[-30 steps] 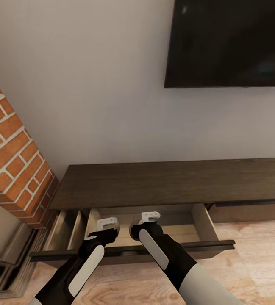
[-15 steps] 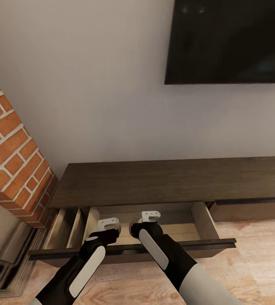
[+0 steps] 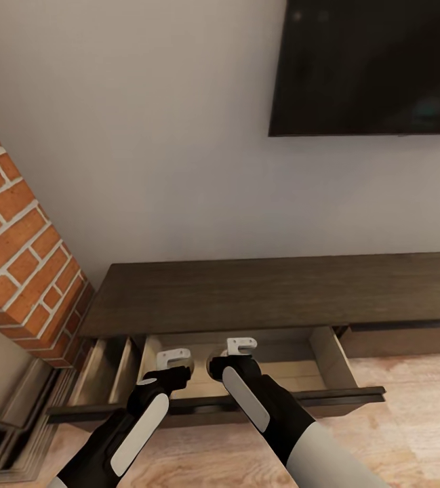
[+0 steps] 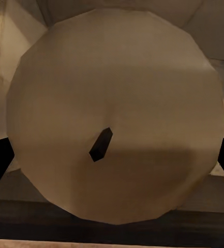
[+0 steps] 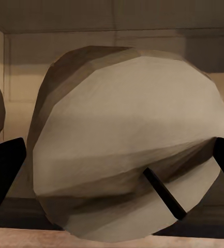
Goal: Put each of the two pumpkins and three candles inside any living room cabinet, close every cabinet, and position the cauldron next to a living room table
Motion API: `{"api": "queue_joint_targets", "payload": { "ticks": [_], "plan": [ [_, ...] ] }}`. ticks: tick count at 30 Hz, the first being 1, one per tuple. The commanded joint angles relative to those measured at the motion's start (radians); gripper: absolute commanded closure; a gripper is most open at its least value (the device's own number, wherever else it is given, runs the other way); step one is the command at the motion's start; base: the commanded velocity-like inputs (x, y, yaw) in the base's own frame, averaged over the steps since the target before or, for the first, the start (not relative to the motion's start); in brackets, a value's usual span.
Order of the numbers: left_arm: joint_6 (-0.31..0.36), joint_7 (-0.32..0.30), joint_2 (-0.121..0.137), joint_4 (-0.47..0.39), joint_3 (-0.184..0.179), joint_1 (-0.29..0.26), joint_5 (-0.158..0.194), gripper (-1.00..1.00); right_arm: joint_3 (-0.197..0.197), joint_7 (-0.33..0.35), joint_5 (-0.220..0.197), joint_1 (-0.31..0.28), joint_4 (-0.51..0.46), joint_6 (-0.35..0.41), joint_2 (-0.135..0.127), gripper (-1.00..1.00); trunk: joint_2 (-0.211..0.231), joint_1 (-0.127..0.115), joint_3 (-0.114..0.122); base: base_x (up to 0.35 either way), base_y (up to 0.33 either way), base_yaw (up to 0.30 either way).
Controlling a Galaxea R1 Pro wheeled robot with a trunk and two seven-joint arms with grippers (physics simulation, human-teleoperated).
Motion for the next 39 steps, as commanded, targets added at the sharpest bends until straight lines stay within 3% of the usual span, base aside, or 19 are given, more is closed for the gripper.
{"api": "queue_joint_targets", "payload": {
  "ticks": [1,19,39],
  "plan": [
    [0.001,0.009,0.001,-0.001,-0.003,-0.001,0.008,1.00,0.002,-0.008,-0.008,-0.001,-0.001,0.001,0.000,1.00,0.000,0.000,-0.001,0.144,0.007,0.000],
    [0.001,0.009,0.001,-0.003,-0.003,-0.001,0.008,1.00,0.002,-0.008,-0.008,-0.001,-0.001,0.001,0.000,1.00,0.000,0.000,-0.001,0.028,0.001,0.000],
    [0.001,0.009,0.001,-0.003,-0.003,-0.001,0.008,1.00,0.002,-0.008,-0.008,-0.001,-0.001,0.001,0.000,1.00,-0.140,0.077,-0.063,0.000,0.000,0.000]
  ]
}}
